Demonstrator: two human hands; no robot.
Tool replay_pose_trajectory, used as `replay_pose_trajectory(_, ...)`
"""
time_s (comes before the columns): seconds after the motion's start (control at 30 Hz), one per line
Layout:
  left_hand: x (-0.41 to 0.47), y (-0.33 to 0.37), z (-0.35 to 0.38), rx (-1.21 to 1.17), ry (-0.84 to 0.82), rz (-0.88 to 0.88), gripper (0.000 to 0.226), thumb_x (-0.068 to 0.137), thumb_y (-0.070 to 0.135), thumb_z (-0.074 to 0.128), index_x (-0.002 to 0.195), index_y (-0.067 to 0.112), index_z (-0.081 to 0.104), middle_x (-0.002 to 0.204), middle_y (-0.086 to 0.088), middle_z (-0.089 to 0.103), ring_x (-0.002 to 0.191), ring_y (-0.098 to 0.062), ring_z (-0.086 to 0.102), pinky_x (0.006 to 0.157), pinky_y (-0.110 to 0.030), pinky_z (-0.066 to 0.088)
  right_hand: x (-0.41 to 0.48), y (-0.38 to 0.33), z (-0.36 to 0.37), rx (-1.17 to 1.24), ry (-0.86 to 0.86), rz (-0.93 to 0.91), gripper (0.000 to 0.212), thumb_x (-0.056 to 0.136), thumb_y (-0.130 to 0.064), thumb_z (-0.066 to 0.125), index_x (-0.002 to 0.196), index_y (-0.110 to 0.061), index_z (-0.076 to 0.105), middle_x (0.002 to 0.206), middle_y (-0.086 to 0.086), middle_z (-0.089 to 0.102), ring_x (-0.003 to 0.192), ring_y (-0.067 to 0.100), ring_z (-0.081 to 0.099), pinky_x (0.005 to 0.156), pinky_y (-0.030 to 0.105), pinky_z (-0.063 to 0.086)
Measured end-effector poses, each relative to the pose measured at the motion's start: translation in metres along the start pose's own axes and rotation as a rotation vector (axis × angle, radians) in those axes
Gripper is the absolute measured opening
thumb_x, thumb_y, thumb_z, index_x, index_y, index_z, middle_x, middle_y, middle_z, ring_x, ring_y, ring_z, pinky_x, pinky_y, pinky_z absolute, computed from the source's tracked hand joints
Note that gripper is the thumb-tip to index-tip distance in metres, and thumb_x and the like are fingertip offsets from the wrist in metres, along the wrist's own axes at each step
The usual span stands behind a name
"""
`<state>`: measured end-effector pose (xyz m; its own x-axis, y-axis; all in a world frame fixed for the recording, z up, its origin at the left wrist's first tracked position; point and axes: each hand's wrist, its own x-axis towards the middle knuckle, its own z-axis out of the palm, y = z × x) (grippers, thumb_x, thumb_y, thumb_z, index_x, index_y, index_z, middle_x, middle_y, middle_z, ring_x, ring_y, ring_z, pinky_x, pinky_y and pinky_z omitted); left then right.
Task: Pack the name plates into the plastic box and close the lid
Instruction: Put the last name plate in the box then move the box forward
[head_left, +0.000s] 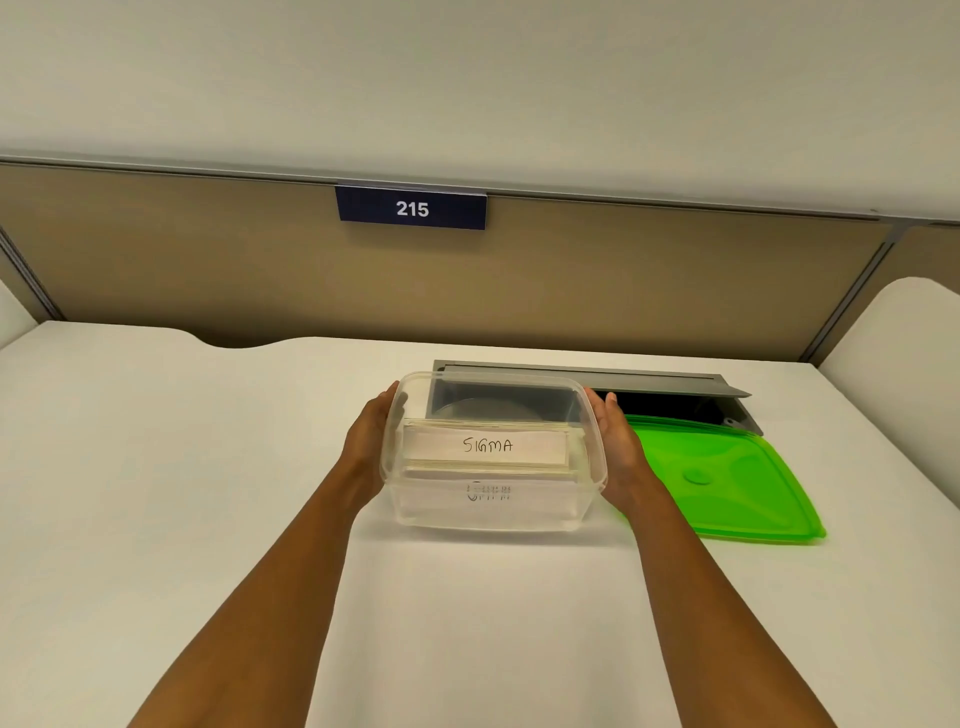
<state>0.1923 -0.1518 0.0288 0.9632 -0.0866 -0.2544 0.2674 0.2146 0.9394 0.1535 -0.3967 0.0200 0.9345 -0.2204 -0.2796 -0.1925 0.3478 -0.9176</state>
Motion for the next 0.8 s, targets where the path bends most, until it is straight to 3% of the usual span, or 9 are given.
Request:
replay_pose_trajectory(0.1, 0.000, -0.002, 0.003, -0.046, 0.012, -0.003, 0.027, 0.100, 0.036, 0.035, 0.088, 0.028, 0.059, 0.087, 0.002, 0.062, 0.077, -0.015, 0.059, 0.055, -0.022, 0.054, 0.008, 0.010, -0.003, 0.101, -0.008, -0.017, 0.045, 0.103, -0.039, 0.014, 0.136, -0.028, 0.043, 0.111, -0.011, 0.059, 0.098, 0.011, 0.057, 0.091, 0.031, 0.043)
replay_pose_trajectory(0.17, 0.000, -0.002, 0.003, -0.093, 0.013, -0.017, 0.028, 0.101, 0.034, 0.033, 0.090, 0.029, 0.058, 0.088, 0.001, 0.061, 0.077, -0.016, 0.058, 0.049, -0.019, 0.056, 0.010, 0.014, -0.004, 0.169, 0.014, 0.001, 0.047, 0.103, -0.038, 0.020, 0.138, -0.022, 0.046, 0.107, -0.011, 0.067, 0.102, 0.014, 0.057, 0.084, 0.027, 0.051)
replay_pose_trajectory(0.2, 0.000, -0.002, 0.004, -0.114, 0.009, -0.023, 0.028, 0.102, 0.032, 0.031, 0.093, 0.027, 0.058, 0.087, 0.001, 0.060, 0.077, -0.016, 0.057, 0.047, -0.017, 0.056, 0.013, 0.016, -0.006, 0.180, 0.035, 0.014, 0.044, 0.102, -0.037, 0.024, 0.129, -0.021, 0.055, 0.092, -0.012, 0.074, 0.095, 0.014, 0.061, 0.073, 0.022, 0.056)
replay_pose_trajectory(0.27, 0.000, -0.002, 0.005, -0.125, 0.008, -0.033, 0.026, 0.102, 0.030, 0.032, 0.104, 0.021, 0.055, 0.086, 0.000, 0.059, 0.075, -0.016, 0.055, 0.044, -0.016, 0.055, 0.014, 0.014, -0.006, 0.220, 0.036, 0.038, 0.044, 0.099, -0.035, 0.033, 0.093, -0.022, 0.074, 0.066, -0.011, 0.075, 0.072, 0.013, 0.068, 0.053, 0.018, 0.057)
replay_pose_trajectory(0.33, -0.002, -0.001, 0.006, -0.128, 0.012, -0.045, 0.024, 0.101, 0.031, 0.034, 0.112, 0.018, 0.051, 0.085, 0.000, 0.057, 0.074, -0.017, 0.054, 0.043, -0.016, 0.054, 0.014, 0.014, -0.004, 0.215, 0.020, 0.039, 0.052, 0.097, -0.035, 0.038, 0.066, -0.025, 0.079, 0.061, -0.007, 0.074, 0.056, 0.010, 0.070, 0.051, 0.018, 0.056)
replay_pose_trajectory(0.53, -0.014, 0.003, 0.002, -0.174, 0.004, -0.076, 0.026, 0.100, 0.029, 0.035, 0.097, 0.022, 0.060, 0.081, -0.001, 0.060, 0.070, -0.016, 0.056, 0.043, -0.018, 0.053, 0.001, 0.011, 0.003, 0.146, 0.075, 0.020, 0.030, 0.092, -0.040, 0.047, 0.093, -0.024, 0.072, 0.079, 0.000, 0.075, 0.076, 0.020, 0.068, 0.070, 0.031, 0.056)
replay_pose_trajectory(0.6, -0.021, 0.008, 0.001, -0.193, 0.009, -0.071, 0.027, 0.100, 0.027, 0.035, 0.096, 0.023, 0.061, 0.082, 0.000, 0.061, 0.071, -0.015, 0.057, 0.043, -0.017, 0.052, -0.006, 0.008, 0.005, 0.151, 0.090, 0.017, 0.029, 0.094, -0.038, 0.046, 0.091, -0.024, 0.071, 0.069, -0.004, 0.075, 0.063, 0.015, 0.071, 0.059, 0.026, 0.057)
replay_pose_trajectory(0.73, -0.042, 0.022, 0.000, -0.207, -0.017, -0.048, 0.032, 0.102, 0.025, 0.032, 0.086, 0.023, 0.060, 0.068, 0.004, 0.068, 0.061, -0.011, 0.063, 0.041, -0.014, 0.051, -0.031, -0.008, 0.015, 0.179, 0.082, 0.032, 0.050, 0.097, -0.032, 0.042, 0.062, -0.022, 0.077, 0.051, -0.007, 0.070, 0.042, 0.007, 0.066, 0.042, 0.017, 0.052)
replay_pose_trajectory(0.8, -0.054, 0.029, -0.001, -0.205, -0.033, -0.028, 0.032, 0.102, 0.023, 0.031, 0.084, 0.022, 0.058, 0.058, 0.008, 0.070, 0.058, -0.008, 0.065, 0.040, -0.012, 0.050, -0.048, -0.016, 0.021, 0.159, 0.090, 0.015, 0.044, 0.098, -0.031, 0.041, 0.068, -0.021, 0.072, 0.046, -0.007, 0.066, 0.039, 0.007, 0.063, 0.039, 0.016, 0.050)
